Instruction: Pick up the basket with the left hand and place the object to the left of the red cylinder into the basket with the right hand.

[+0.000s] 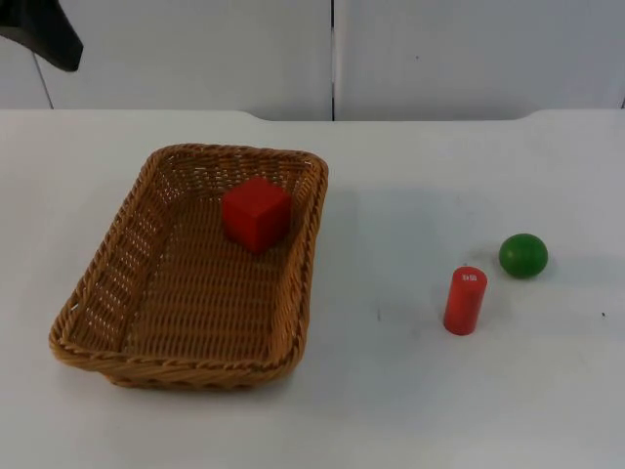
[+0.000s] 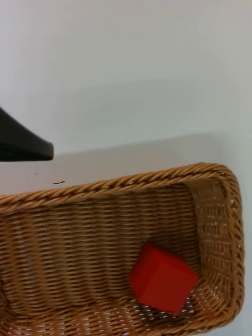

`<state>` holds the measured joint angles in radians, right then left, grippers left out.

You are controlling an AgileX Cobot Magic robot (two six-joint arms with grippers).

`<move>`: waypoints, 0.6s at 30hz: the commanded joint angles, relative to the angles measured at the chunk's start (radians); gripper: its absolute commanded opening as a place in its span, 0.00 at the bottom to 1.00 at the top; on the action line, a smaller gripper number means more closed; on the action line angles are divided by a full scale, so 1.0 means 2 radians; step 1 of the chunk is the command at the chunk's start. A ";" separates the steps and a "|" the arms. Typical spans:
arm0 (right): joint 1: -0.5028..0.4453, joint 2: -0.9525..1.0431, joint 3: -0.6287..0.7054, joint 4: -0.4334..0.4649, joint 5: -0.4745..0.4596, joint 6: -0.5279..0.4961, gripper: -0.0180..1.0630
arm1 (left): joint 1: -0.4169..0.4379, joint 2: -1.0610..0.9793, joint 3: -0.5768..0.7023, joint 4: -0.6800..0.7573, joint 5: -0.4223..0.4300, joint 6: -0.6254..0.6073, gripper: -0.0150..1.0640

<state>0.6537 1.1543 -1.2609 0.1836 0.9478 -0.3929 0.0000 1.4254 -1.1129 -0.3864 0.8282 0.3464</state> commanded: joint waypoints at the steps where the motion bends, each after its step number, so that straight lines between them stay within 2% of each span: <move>1: -0.003 -0.004 0.001 0.000 -0.005 0.000 0.63 | 0.000 -0.024 0.017 0.004 -0.002 -0.004 0.99; 12: -0.003 -0.028 0.008 0.002 -0.004 0.011 0.63 | 0.000 -0.097 0.047 0.003 0.002 -0.004 0.99; 18: -0.003 -0.062 0.051 0.002 -0.038 0.019 0.63 | 0.000 -0.141 0.047 0.001 0.008 -0.004 0.99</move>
<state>0.6537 1.0521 -1.1783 0.1874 0.9011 -0.3597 0.0000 1.1650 -1.0224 -0.3827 0.8356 0.3437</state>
